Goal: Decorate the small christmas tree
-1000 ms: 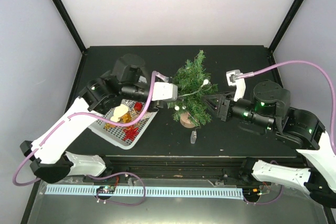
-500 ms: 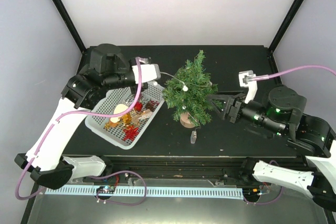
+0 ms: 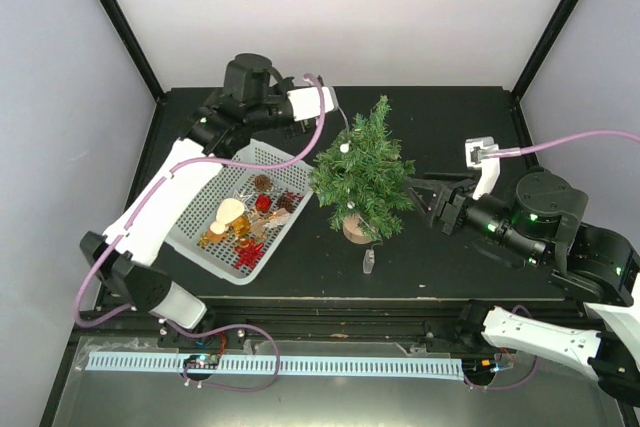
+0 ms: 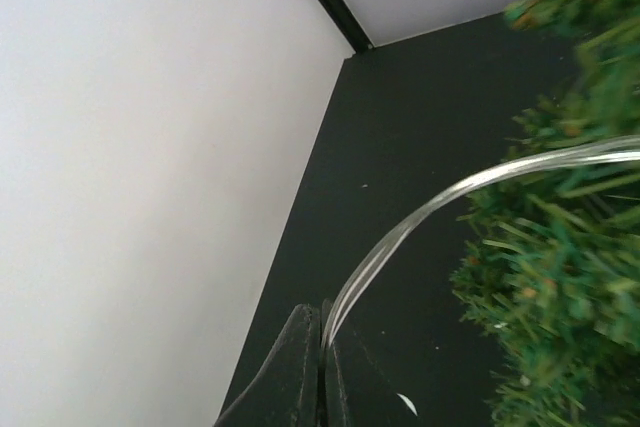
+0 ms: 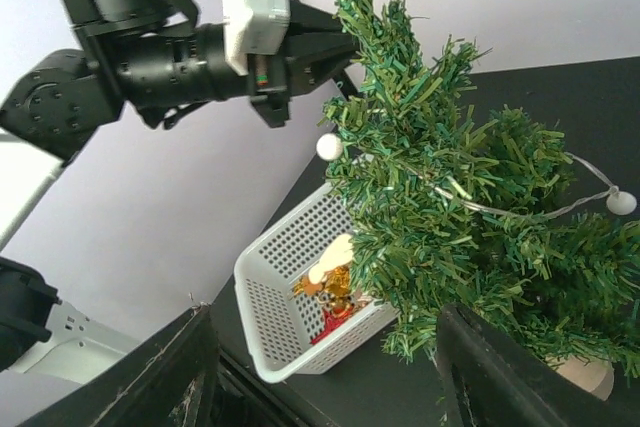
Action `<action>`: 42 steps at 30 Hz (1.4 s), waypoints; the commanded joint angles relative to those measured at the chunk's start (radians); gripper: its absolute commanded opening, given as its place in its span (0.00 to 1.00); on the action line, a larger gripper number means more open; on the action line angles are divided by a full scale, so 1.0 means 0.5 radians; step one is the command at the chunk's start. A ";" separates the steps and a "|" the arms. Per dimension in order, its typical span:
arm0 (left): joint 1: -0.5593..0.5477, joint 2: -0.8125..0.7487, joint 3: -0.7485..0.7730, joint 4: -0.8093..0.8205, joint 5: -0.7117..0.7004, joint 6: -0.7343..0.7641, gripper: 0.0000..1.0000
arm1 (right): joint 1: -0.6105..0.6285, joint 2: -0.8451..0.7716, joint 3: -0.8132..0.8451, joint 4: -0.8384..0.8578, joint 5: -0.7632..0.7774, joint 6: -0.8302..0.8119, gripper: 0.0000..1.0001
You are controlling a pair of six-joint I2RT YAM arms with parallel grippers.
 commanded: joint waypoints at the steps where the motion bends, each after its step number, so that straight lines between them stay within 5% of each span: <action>1: 0.009 0.133 0.108 0.316 -0.043 0.019 0.02 | 0.012 -0.033 -0.017 -0.001 0.100 -0.066 0.60; 14: -0.119 0.517 0.400 0.479 0.083 -0.145 0.13 | 0.012 -0.049 -0.079 -0.031 0.210 -0.121 0.61; 18: -0.168 0.551 0.403 0.433 0.177 -0.179 0.57 | 0.012 -0.067 -0.111 -0.018 0.234 -0.118 0.61; 26: -0.194 0.552 0.406 0.423 0.226 -0.236 0.82 | 0.014 -0.093 -0.174 0.002 0.266 -0.115 0.61; 42: -0.176 0.537 0.544 0.464 0.672 -0.557 0.89 | 0.012 -0.137 -0.263 0.032 0.314 -0.096 0.61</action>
